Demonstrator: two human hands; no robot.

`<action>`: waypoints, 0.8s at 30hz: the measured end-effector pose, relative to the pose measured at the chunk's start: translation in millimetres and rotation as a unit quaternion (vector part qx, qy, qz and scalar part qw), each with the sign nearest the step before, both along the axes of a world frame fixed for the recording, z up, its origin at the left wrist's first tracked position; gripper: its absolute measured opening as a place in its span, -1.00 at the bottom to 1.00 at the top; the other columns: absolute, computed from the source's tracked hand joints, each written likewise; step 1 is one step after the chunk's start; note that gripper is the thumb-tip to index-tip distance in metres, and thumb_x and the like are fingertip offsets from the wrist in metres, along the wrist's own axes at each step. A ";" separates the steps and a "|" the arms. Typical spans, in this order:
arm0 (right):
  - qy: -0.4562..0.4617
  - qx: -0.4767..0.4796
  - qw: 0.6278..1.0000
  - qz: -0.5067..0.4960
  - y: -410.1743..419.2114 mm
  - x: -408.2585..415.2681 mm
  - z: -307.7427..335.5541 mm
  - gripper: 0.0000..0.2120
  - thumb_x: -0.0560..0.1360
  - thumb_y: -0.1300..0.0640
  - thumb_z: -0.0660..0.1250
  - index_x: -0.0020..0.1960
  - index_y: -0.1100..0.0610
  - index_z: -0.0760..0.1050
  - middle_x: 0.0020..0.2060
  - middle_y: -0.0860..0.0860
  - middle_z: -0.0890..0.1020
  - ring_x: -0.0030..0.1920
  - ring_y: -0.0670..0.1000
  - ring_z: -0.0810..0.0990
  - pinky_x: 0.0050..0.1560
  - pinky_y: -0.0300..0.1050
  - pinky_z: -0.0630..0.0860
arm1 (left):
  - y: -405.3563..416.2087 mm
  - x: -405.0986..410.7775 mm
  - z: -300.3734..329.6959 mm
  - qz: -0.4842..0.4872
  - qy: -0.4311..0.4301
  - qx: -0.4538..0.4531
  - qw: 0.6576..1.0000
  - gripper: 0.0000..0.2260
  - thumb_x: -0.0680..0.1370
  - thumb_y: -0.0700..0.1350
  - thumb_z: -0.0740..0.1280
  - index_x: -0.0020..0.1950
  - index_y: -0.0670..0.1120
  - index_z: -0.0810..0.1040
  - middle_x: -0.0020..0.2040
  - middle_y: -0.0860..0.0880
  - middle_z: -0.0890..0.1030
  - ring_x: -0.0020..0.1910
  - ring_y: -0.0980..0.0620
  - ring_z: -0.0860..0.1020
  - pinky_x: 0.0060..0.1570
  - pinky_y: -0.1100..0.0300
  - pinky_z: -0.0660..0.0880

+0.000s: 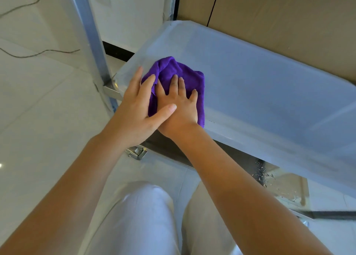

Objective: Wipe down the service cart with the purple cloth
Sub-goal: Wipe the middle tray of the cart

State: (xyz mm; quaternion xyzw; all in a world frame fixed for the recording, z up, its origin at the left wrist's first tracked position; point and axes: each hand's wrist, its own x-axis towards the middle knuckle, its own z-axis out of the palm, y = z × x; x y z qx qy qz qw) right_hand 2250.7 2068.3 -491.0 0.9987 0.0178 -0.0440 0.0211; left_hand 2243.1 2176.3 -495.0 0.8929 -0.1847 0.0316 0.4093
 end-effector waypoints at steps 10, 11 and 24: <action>-0.068 0.005 0.991 0.112 0.1 0.9 -8.3 -0.43 0.59 0.00 0.17 0.51 0.01 -0.01 0.51 0.14 0.06 0.50 0.14 0.03 0.44 0.12 0.04 | 63.6 27.8 -6.8 0.219 0.048 -0.321 0.920 -0.57 0.62 -0.12 0.12 0.48 -0.07 0.15 0.38 0.07 0.31 0.37 0.17 0.28 0.29 0.31 0.19; -0.078 0.012 0.989 0.122 1.9 -0.3 -9.2 -0.45 0.59 0.03 0.18 0.50 0.03 0.05 0.50 0.14 0.11 0.49 0.15 0.08 0.44 0.10 0.08 | 64.8 35.0 -0.8 0.190 0.092 -0.389 0.897 -0.65 0.64 -0.13 0.08 0.44 -0.04 0.24 0.34 0.14 0.41 0.32 0.25 0.35 0.26 0.37 0.21; -0.056 0.512 0.857 0.012 109.7 56.3 8.8 -0.15 0.39 -0.11 0.29 0.51 0.05 -0.09 0.31 0.08 0.42 0.30 0.13 0.40 0.35 0.30 0.17 | 91.9 42.7 10.7 0.095 0.205 -0.474 0.851 -0.60 0.58 0.06 0.00 0.01 -0.05 0.60 -0.09 -0.01 0.65 -0.10 0.09 0.59 -0.04 0.20 0.52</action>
